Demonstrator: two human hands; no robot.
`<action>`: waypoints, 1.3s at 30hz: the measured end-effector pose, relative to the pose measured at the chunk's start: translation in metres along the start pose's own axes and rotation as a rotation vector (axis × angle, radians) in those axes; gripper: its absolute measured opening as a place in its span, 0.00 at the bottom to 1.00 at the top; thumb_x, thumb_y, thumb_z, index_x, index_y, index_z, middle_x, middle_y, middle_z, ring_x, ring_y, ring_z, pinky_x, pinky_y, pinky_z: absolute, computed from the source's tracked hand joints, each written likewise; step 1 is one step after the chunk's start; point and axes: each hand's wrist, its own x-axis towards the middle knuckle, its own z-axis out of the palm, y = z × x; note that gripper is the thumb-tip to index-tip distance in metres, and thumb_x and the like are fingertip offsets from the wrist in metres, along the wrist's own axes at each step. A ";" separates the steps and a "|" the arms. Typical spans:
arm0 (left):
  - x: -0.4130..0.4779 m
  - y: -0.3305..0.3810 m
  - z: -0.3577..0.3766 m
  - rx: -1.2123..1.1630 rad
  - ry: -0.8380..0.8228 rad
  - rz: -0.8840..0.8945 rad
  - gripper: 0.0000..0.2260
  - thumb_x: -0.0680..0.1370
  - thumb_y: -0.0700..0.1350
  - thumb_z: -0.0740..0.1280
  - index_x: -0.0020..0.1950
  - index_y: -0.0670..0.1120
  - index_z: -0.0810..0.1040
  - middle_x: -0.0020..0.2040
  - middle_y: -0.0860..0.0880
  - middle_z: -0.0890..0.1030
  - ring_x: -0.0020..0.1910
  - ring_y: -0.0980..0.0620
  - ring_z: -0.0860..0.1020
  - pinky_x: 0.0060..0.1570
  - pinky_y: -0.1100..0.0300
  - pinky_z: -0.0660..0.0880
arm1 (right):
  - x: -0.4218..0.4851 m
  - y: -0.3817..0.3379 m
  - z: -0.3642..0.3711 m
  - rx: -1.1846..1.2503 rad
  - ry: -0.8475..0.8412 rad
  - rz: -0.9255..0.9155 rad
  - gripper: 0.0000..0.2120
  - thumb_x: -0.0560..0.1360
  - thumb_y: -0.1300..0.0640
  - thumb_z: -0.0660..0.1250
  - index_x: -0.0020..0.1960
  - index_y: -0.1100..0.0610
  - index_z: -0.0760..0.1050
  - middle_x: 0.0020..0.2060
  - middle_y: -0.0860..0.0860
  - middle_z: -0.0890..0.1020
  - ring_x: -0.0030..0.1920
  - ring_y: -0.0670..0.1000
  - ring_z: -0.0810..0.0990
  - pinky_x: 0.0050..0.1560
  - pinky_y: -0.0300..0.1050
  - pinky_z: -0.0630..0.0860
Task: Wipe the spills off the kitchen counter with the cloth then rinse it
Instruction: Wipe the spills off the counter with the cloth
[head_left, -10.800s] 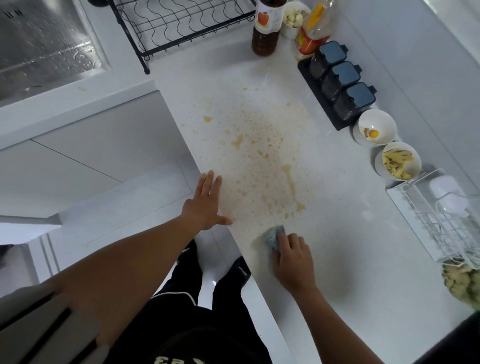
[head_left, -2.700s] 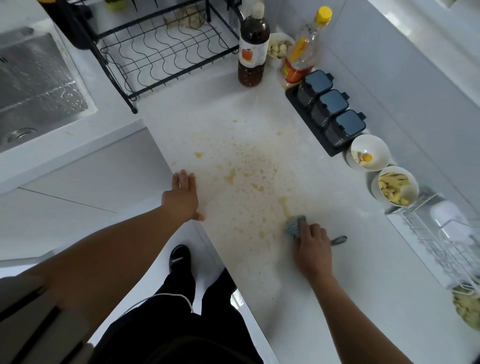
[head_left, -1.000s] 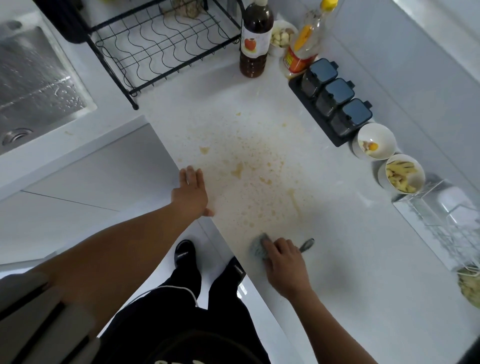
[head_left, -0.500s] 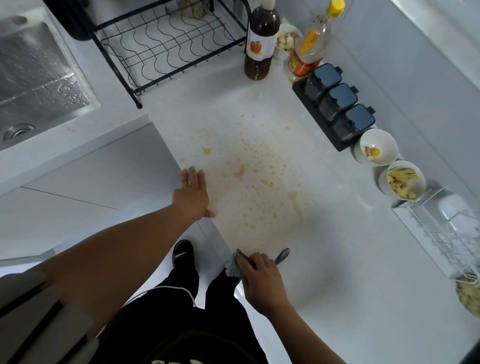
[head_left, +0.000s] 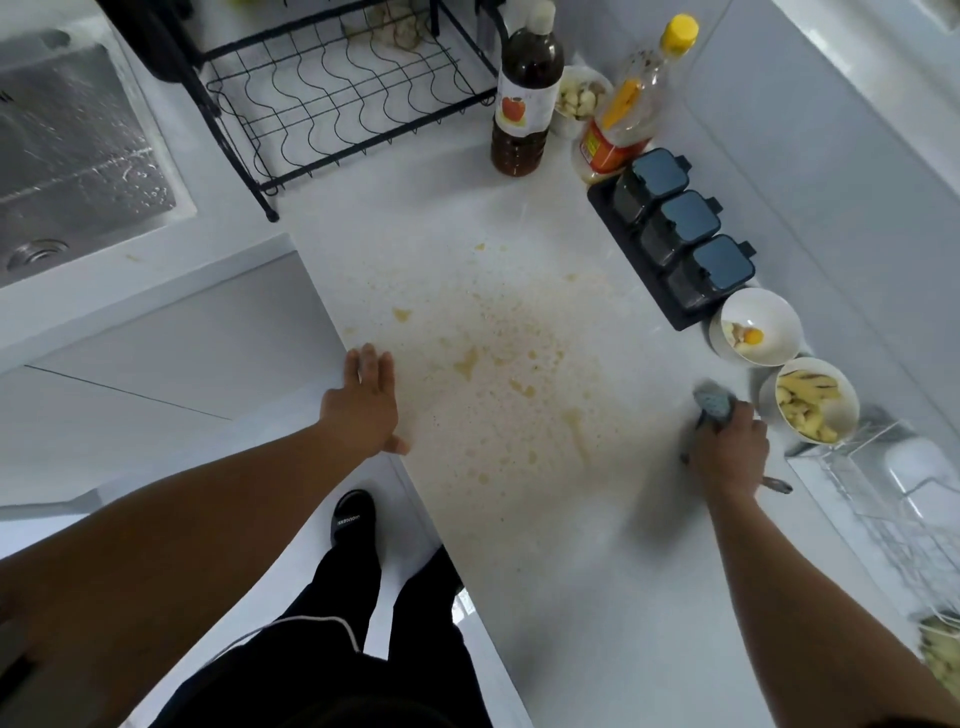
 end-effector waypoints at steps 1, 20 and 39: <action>0.001 0.000 0.000 0.006 0.002 -0.001 0.57 0.73 0.69 0.65 0.78 0.36 0.31 0.79 0.35 0.33 0.79 0.35 0.37 0.66 0.42 0.70 | 0.011 -0.006 0.000 0.021 0.017 0.041 0.15 0.79 0.57 0.61 0.62 0.63 0.70 0.57 0.68 0.75 0.57 0.71 0.74 0.55 0.63 0.71; -0.002 0.005 -0.007 -0.003 -0.035 -0.037 0.58 0.74 0.67 0.68 0.78 0.38 0.30 0.79 0.37 0.33 0.79 0.37 0.37 0.68 0.42 0.69 | -0.063 -0.015 0.032 -0.124 -0.122 -0.610 0.21 0.75 0.61 0.68 0.67 0.61 0.74 0.50 0.63 0.77 0.50 0.65 0.75 0.47 0.57 0.75; -0.002 0.003 -0.003 -0.003 -0.015 -0.024 0.57 0.74 0.67 0.67 0.78 0.38 0.30 0.79 0.37 0.32 0.79 0.36 0.37 0.67 0.42 0.70 | -0.114 -0.018 0.041 -0.154 -0.072 -0.592 0.19 0.72 0.61 0.71 0.62 0.63 0.76 0.46 0.62 0.77 0.44 0.64 0.76 0.42 0.55 0.75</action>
